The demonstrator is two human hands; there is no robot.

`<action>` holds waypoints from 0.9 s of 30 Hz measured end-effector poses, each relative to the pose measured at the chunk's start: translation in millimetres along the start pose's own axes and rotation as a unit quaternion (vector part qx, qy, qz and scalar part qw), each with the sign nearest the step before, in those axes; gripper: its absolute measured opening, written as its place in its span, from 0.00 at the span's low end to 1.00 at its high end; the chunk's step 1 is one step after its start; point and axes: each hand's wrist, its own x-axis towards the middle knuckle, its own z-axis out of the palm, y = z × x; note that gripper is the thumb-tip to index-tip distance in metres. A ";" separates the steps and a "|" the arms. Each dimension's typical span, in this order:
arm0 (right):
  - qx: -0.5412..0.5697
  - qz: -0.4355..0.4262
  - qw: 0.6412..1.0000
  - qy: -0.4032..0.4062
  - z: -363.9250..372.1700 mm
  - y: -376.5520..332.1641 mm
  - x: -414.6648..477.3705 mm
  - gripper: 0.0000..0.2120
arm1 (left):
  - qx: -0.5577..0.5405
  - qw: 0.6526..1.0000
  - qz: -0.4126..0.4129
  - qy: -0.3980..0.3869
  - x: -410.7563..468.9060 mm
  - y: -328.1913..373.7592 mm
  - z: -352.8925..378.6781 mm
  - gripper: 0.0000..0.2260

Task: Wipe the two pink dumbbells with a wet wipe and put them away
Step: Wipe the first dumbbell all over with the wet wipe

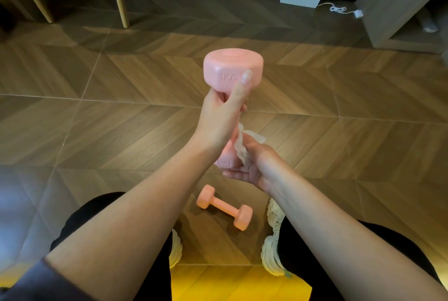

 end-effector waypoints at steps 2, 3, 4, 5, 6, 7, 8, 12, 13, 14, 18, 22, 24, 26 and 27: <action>0.012 0.009 1.000 -0.028 0.4 0.3 -0.8 0.12 | -0.017 1.000 0.000 0.004 0.3 3.4 -1.5 0.29; 0.024 0.017 0.998 -0.051 0.6 0.5 -1.6 0.13 | -0.028 1.000 0.001 -0.011 0.7 6.0 -2.1 0.30; 0.038 0.025 0.996 -0.073 1.0 0.4 -2.9 0.14 | -0.049 0.998 0.002 -0.038 0.8 8.5 -2.6 0.31; 0.046 0.033 0.994 -0.089 1.0 0.4 -3.6 0.15 | -0.083 0.994 0.002 -0.071 0.9 10.2 -3.4 0.32; 0.048 0.038 0.993 -0.099 1.4 0.6 -3.9 0.15 | -0.123 0.987 0.000 -0.104 0.4 11.0 -4.5 0.33; 0.045 0.040 0.993 -0.103 2.3 1.1 -4.0 0.15 | -0.150 0.980 -0.005 -0.131 -0.3 11.7 -6.3 0.34; 0.040 0.038 0.993 -0.100 2.9 1.9 -4.2 0.14 | -0.159 0.976 -0.010 -0.151 -0.5 10.7 -8.4 0.36; 0.045 0.027 0.997 -0.049 1.1 3.6 -2.5 0.13 | -0.036 0.988 -0.016 -0.146 3.9 6.8 -7.1 0.46; 0.053 0.027 0.998 -0.032 -0.2 3.4 -1.8 0.14 | -0.006 0.992 -0.010 -0.129 4.5 5.7 -5.4 0.48; 0.060 0.026 0.998 -0.017 -1.1 2.8 -1.8 0.13 | 0.011 0.994 -0.003 -0.111 4.7 3.3 -3.9 0.50; 0.066 0.004 0.998 0.012 -3.3 2.5 1.1 0.11 | -0.021 0.999 -0.003 -0.044 4.3 -2.2 -3.6 0.44; 0.086 0.000 0.996 -0.032 1.4 1.9 1.8 0.12 | -0.059 0.996 -0.005 -0.059 3.2 7.2 -5.2 0.41; 0.078 0.006 0.996 -0.053 3.8 1.6 1.9 0.14 | -0.120 0.989 -0.003 -0.089 0.5 14.1 -3.7 0.37; 0.050 0.000 0.998 -0.049 5.2 2.6 2.9 0.13 | -0.156 0.981 -0.005 -0.116 -0.5 16.5 -3.9 0.38; 0.044 -0.006 0.998 -0.039 5.1 3.0 3.6 0.11 | -0.157 0.979 -0.011 -0.127 -0.8 16.1 -4.8 0.40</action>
